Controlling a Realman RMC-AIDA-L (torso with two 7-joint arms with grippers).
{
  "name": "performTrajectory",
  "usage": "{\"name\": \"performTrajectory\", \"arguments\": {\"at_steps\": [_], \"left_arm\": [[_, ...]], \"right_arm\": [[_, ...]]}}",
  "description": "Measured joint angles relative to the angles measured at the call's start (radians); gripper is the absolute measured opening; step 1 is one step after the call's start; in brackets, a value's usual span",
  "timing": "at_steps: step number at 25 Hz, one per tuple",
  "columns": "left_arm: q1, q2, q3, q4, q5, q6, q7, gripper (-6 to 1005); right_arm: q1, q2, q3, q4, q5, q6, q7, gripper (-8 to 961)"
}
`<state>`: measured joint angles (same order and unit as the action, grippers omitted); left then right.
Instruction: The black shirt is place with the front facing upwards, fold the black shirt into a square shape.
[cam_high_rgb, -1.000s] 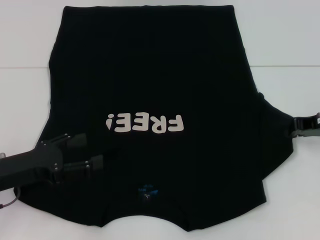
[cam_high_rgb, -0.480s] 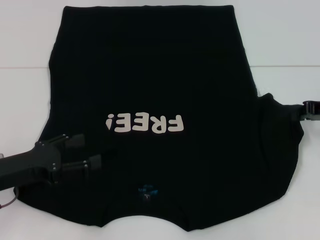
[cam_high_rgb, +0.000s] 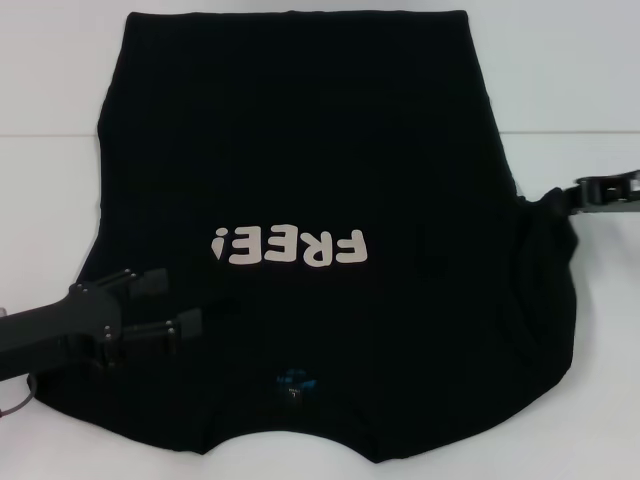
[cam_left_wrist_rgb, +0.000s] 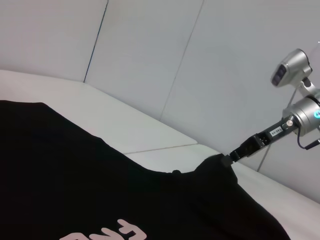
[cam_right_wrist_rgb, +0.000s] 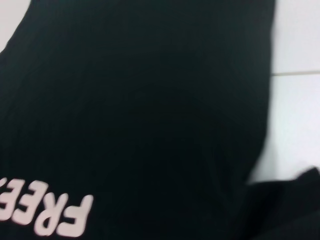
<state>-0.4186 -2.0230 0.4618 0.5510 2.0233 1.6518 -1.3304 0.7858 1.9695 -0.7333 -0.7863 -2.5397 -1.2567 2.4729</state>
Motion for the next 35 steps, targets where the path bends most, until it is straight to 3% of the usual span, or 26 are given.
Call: {"name": "performTrajectory", "arguments": {"at_steps": [4, 12, 16, 21, 24, 27, 29, 32, 35], "left_arm": [[0.0, 0.001, 0.001, 0.0, 0.0, 0.0, -0.001, 940], [0.0, 0.0, 0.001, -0.006, 0.0, 0.0, -0.003, 939], [0.0, -0.002, -0.008, -0.007, -0.002, 0.0, -0.012, 938], [0.0, 0.001, -0.035, -0.002, -0.011, -0.011, -0.141, 937], [-0.006, 0.03, -0.052, 0.006, -0.003, -0.011, -0.332, 937], [-0.014, 0.09, -0.042, 0.022, 0.038, 0.0, -0.555, 936], [-0.022, 0.116, -0.041, 0.068, 0.105, 0.009, -0.707, 936], [-0.036, 0.136, -0.041, 0.157, 0.235, 0.011, -0.922, 935], [-0.066, 0.149, -0.041, 0.217, 0.362, 0.008, -1.066, 934]], "right_arm": [[0.046, 0.016, -0.081, 0.006, -0.005, 0.006, 0.003, 31], [0.138, 0.07, -0.265, 0.015, -0.01, 0.02, 0.017, 38], [0.158, 0.086, -0.273, 0.048, 0.007, 0.027, 0.018, 52], [0.102, 0.08, -0.221, 0.072, 0.191, 0.022, -0.105, 279], [0.03, 0.063, -0.167, 0.101, 0.347, -0.018, -0.282, 345], [-0.05, 0.045, -0.127, 0.123, 0.458, -0.091, -0.493, 410], [-0.097, 0.04, -0.114, 0.128, 0.497, -0.141, -0.609, 454], [-0.15, 0.042, -0.1, 0.13, 0.516, -0.197, -0.75, 520], [-0.186, 0.056, -0.09, 0.135, 0.518, -0.211, -0.838, 654]]}}
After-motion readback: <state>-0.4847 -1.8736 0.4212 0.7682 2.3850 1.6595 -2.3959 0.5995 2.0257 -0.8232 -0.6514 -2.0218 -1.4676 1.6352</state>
